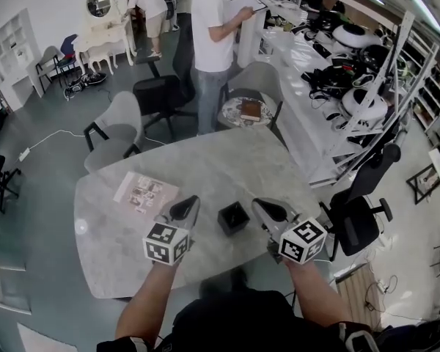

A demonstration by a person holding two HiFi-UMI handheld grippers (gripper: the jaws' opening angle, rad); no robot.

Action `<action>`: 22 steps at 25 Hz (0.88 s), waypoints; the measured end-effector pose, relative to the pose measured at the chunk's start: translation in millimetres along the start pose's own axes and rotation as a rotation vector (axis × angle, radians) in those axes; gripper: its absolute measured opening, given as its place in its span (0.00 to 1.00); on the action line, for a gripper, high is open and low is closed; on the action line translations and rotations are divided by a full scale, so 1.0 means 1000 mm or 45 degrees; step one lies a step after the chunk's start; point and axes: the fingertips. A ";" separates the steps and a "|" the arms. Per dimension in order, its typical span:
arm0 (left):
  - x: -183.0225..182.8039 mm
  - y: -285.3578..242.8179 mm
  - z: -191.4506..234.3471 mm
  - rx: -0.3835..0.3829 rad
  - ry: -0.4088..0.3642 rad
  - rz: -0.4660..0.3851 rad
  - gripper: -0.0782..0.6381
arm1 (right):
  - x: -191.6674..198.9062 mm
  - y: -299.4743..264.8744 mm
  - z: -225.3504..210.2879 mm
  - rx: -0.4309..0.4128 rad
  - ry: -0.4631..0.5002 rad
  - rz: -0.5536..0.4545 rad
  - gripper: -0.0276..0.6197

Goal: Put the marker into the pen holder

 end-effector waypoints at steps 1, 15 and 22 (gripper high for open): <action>0.002 0.001 -0.004 0.010 -0.006 0.008 0.13 | 0.001 0.002 0.001 0.009 0.013 0.003 0.05; 0.012 0.017 -0.023 -0.084 0.008 -0.071 0.12 | 0.030 0.041 0.003 0.065 0.032 0.006 0.05; 0.021 0.007 -0.020 -0.146 0.026 -0.068 0.12 | 0.046 0.048 -0.002 0.036 -0.001 0.027 0.05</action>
Point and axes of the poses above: the fingertips, and each gripper's own axes: y backward along the fingers, z to its left, x out of its underside, and after that the axes turned 13 degrees about y, right-handed
